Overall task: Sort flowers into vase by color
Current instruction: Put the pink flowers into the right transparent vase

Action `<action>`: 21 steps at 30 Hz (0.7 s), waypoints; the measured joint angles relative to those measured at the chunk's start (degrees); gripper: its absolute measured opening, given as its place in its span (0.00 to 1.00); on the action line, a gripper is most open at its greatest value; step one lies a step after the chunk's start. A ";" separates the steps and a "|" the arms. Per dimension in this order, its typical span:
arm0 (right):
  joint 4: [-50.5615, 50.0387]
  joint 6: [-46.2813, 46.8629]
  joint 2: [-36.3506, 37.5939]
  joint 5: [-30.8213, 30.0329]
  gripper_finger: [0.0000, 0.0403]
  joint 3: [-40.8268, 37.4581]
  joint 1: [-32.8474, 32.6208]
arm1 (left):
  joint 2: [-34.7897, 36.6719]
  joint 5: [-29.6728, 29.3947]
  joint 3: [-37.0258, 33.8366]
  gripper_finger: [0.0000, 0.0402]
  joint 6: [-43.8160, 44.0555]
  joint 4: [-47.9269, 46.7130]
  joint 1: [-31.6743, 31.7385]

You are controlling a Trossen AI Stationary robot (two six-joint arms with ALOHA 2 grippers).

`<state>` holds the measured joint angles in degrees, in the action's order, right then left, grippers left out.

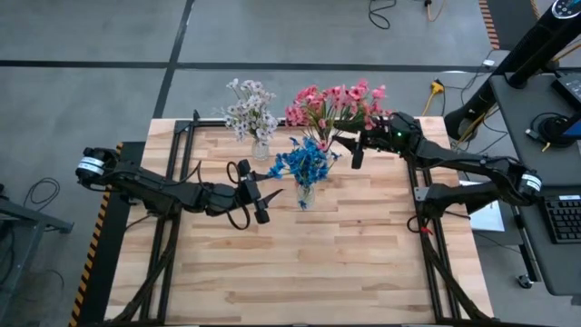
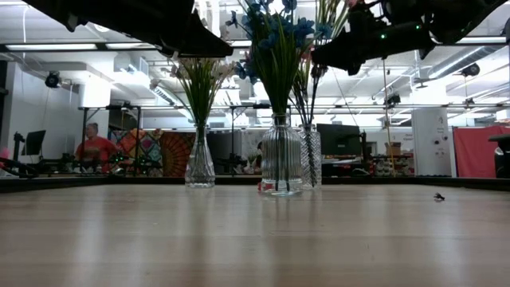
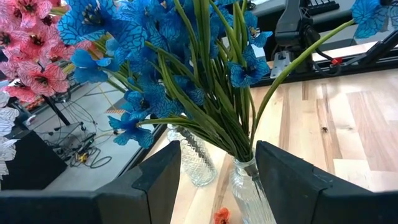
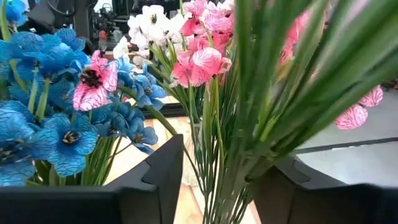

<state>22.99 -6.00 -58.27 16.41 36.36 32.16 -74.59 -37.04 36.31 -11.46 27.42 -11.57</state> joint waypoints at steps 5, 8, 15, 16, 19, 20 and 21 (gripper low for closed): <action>-5.77 -0.22 0.75 0.00 0.24 1.95 0.00 | -0.02 -0.02 -0.02 0.48 0.02 0.00 0.08; -9.43 -1.67 -0.28 0.02 0.09 3.91 0.00 | 0.00 0.00 -0.03 0.48 0.02 0.02 0.08; -10.76 -2.14 -3.26 0.05 0.02 5.96 -0.01 | 0.00 0.01 -0.04 0.48 0.02 0.00 0.15; -10.79 -2.14 -3.63 0.07 0.02 6.14 -0.02 | -0.01 -0.01 -0.04 0.48 0.02 0.01 0.15; -10.98 -2.12 -4.74 0.08 0.02 6.49 0.00 | 0.00 0.01 -0.06 0.48 0.02 0.00 0.17; -11.15 -2.10 -5.04 0.11 0.02 6.54 -0.01 | 0.00 0.01 -0.06 0.48 0.02 0.00 0.17; -11.39 -2.10 -5.33 0.11 0.02 6.56 0.00 | 0.00 0.01 -0.08 0.48 0.02 0.00 0.17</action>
<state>11.60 -8.10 -63.59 16.51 42.92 32.16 -74.59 -37.04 36.23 -11.44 27.42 -11.40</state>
